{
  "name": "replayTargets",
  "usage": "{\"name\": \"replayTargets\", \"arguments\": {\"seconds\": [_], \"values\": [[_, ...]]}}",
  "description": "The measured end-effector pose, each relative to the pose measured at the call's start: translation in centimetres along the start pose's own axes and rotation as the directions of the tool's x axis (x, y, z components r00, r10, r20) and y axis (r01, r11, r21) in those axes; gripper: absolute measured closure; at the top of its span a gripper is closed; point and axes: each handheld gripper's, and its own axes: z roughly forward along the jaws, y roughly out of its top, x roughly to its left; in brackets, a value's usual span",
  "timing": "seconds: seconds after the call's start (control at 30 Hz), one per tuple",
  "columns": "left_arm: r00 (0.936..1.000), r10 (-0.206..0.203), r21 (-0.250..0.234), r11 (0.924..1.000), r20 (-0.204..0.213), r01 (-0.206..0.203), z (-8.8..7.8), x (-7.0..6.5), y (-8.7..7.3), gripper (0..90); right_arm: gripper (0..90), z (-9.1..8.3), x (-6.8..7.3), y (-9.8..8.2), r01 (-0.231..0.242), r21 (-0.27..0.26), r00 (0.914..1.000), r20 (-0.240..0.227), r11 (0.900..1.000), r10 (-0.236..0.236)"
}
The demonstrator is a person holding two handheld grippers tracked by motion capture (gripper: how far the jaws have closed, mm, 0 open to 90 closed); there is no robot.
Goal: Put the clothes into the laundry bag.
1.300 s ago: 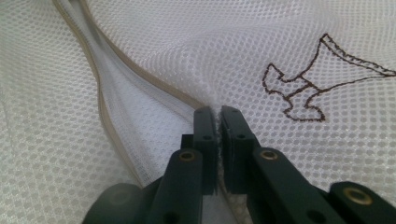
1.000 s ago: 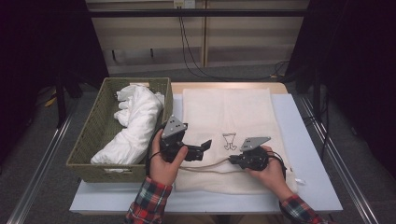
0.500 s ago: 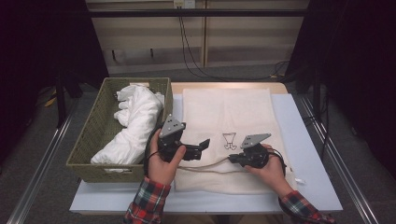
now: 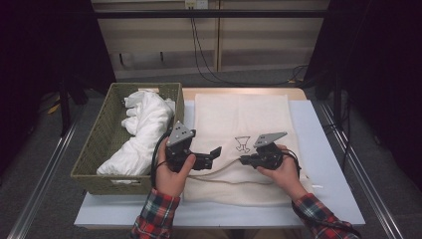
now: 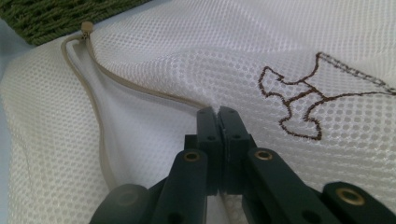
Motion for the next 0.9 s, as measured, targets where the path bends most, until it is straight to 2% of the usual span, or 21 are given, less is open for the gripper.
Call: {"name": "replayTargets", "arguments": {"seconds": [0.27,0.3,0.33,0.43,0.57,0.77,0.9], "values": [[1.0000,0.004,-0.002,1.0000,-0.006,-0.004,-0.2,0.2,0.0,0.1,88.9,-0.1,-0.2,2.0,0.039,0.003,0.9989,0.027,0.999,-0.039],[1.0000,0.007,-0.004,1.0000,0.003,-0.007,-0.2,0.2,0.0,0.1,88.9,-0.2,-0.2,2.3,0.039,0.005,0.9988,0.029,0.999,-0.039],[1.0000,0.002,-0.001,1.0000,-0.006,-0.002,-0.2,0.2,0.0,0.1,88.9,-0.3,-0.3,2.5,0.034,0.006,0.9990,0.027,0.999,-0.034],[1.0000,-0.004,0.000,1.0000,-0.008,0.004,-0.2,0.3,0.1,0.1,88.9,-0.7,-0.8,3.4,0.033,-0.002,0.9991,0.028,0.999,-0.033],[1.0000,-0.005,-0.008,1.0000,-0.001,0.005,-0.1,0.3,0.1,0.1,88.9,-1.1,-1.1,4.4,0.056,0.001,0.9972,0.049,0.998,-0.056],[1.0000,0.000,-0.012,0.9999,-0.005,0.000,-0.2,0.4,0.2,0.1,89.0,-1.4,-1.5,5.4,0.059,0.010,0.9973,0.042,0.998,-0.060],[1.0000,-0.003,-0.010,0.9999,-0.002,0.003,-0.2,0.5,0.2,0.1,88.9,-1.6,-2.2,6.4,0.049,-0.006,0.9983,0.032,0.999,-0.049]]}}
